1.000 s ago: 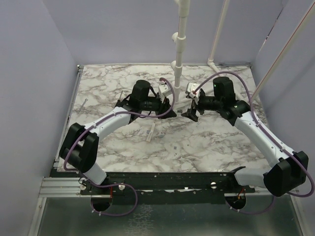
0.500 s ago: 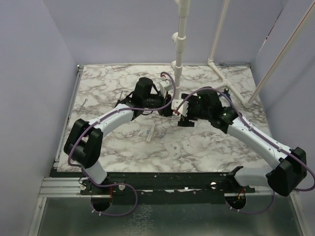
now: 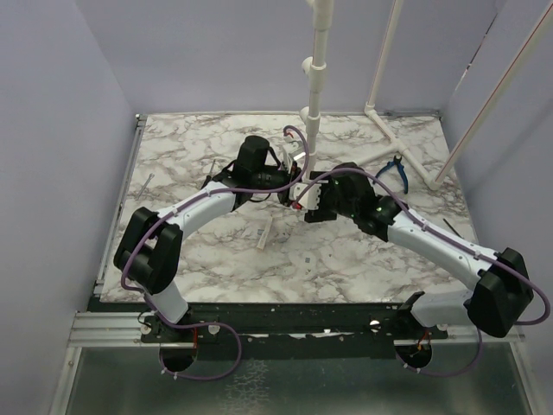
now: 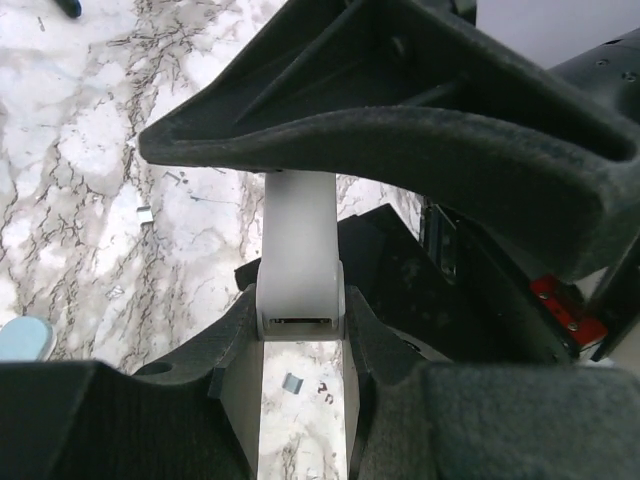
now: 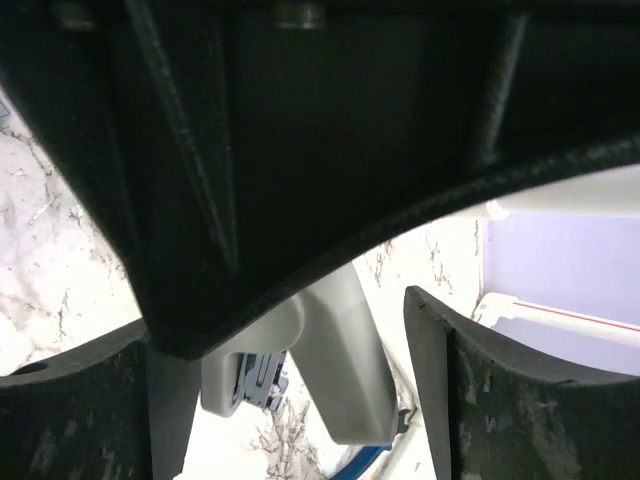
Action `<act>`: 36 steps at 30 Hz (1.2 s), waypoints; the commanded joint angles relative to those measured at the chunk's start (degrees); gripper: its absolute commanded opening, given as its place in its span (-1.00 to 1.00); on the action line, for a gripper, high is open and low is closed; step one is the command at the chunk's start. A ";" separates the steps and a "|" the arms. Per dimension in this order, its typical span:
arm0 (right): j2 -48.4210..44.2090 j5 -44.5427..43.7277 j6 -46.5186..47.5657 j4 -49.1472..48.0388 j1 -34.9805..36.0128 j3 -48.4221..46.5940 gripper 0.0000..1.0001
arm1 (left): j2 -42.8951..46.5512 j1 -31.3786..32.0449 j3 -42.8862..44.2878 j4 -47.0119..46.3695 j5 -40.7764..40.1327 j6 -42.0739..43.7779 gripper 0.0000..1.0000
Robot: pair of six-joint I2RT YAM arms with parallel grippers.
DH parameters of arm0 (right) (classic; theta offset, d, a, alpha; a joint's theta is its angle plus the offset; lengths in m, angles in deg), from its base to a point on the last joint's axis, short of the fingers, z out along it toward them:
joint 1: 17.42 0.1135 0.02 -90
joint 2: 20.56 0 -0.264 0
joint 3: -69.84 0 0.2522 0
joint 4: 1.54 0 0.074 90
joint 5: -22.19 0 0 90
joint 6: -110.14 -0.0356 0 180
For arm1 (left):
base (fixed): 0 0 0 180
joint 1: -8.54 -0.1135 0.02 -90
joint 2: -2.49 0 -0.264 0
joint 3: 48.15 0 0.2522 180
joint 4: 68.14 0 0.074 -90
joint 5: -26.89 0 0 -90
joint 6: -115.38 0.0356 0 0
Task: Load the staples into the stapler
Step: Close the stapler at the center of the board.
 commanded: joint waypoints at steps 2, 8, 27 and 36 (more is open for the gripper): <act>0.83 -4.69 0.87 -2.94 0.86 0.40 0.47 | 0.76 -0.10 -0.35 -1.71 3.95 0.41 -1.00; 0.46 -4.36 0.88 -2.53 0.93 0.97 0.12 | 0.76 -0.10 -0.54 -1.73 4.30 0.71 -1.00; -3.70 -3.74 -2.89 -10.86 0.98 8.95 -0.92 | -0.35 -0.11 -3.86 0.99 6.52 9.42 -1.00; -2.46 -2.38 -4.50 -10.94 0.40 8.71 0.50 | -0.73 -0.14 -3.99 2.76 6.51 9.29 -1.00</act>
